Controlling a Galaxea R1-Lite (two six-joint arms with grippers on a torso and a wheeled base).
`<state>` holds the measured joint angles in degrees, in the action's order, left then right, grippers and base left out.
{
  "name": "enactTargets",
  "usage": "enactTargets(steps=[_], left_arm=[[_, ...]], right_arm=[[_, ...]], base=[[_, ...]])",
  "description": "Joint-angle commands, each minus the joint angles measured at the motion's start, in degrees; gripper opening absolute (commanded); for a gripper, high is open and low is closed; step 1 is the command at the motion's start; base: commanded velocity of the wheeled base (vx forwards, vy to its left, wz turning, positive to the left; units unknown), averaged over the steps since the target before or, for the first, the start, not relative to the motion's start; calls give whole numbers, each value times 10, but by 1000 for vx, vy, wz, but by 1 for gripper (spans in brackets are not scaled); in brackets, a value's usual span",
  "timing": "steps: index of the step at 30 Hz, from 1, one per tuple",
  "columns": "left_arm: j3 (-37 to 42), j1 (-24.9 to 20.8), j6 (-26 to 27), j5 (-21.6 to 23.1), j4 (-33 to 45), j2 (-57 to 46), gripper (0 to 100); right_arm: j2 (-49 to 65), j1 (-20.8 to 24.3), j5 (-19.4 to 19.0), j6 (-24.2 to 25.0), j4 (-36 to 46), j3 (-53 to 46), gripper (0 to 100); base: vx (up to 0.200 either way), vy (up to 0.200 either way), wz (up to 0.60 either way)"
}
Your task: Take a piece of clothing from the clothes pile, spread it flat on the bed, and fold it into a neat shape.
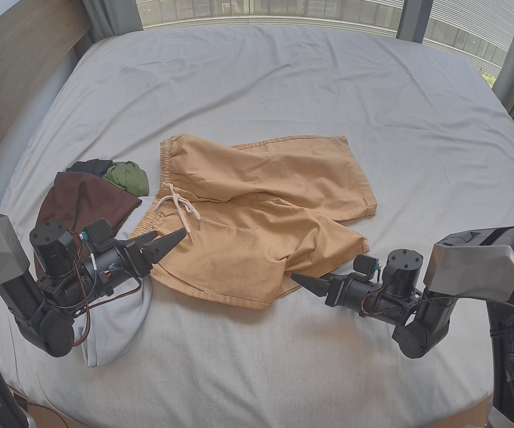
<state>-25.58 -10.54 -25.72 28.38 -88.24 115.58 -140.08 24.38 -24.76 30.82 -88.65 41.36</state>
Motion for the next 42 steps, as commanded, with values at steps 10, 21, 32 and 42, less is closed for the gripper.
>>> enactTargets(steps=[10, 21, 32, 42], left_arm=[[-1, 0, 0, 0, 0, 0, 100], [-2, 3, -1, 0, 0, 3, 100], [-1, 3, -2, 0, 0, 4, 100], [0, 3, -2, 0, 0, 7, 100]], right_arm=[[-20, 1, 17, 0, 4, 21, 0], [74, -21, 19, -2, 7, -50, 0], [104, -71, 17, -14, 42, -112, 0], [130, -112, 15, -34, 105, -129, 0]], base=[[0, 0, 0], [0, 0, 0], [0, 0, 0], [0, 0, 0]])
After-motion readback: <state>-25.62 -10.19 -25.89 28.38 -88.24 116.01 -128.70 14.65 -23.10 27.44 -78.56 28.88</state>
